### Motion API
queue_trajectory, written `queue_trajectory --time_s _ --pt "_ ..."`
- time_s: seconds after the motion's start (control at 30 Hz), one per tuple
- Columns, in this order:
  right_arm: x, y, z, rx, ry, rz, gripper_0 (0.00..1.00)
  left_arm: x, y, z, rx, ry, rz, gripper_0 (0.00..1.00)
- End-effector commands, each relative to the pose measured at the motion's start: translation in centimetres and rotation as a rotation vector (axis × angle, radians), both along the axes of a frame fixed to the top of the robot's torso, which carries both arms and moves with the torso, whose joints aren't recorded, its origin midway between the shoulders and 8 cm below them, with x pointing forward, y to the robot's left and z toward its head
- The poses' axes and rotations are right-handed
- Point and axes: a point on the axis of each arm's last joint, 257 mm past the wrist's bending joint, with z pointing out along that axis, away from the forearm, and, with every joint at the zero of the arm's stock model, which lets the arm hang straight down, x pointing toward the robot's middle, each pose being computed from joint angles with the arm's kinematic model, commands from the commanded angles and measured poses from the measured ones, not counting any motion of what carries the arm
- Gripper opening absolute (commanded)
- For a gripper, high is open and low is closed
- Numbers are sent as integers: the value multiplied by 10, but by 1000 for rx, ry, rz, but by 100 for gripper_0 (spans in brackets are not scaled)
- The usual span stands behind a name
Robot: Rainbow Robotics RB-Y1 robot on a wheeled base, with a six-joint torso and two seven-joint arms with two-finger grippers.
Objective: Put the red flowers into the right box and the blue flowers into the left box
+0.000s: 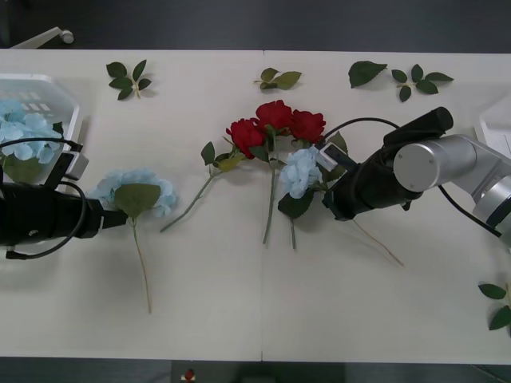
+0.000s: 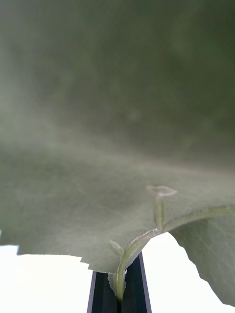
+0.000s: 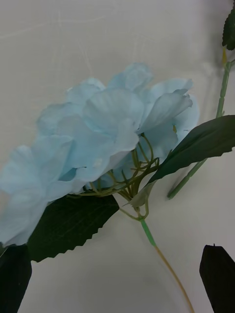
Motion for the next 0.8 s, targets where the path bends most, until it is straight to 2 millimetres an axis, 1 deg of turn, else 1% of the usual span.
queue_trajectory --time_s 0.03,0.17,0.2,0.3,0.33,0.47,0.53,0.63,0.67,0.8 --pt "6 -15 34 34 -14 -25 0 10 -19 8 29 -59 10 100" --pt "0 -24 48 74 9 -35 0 17 -25 -1 74 -95 21 100" --pt "-2 -28 54 90 17 -39 0 20 -27 -4 90 -101 24 100" --pt "-8 -30 66 131 35 -42 0 22 -33 -9 111 -105 27 100" --pt "-11 -29 74 158 41 -41 0 23 -35 -11 124 -110 31 100" --pt "-17 -24 94 243 41 -49 0 29 -39 -17 163 -138 57 100" --pt "-21 -22 101 278 35 -46 0 33 -42 -19 182 -154 71 100" --pt "-25 -20 120 350 7 -50 0 37 -47 -21 188 -169 96 100" --pt "-27 -18 130 379 -9 -49 0 39 -46 -21 192 -174 103 100" --pt "-39 -13 153 460 -34 -40 0 40 -40 -25 205 -167 115 100"
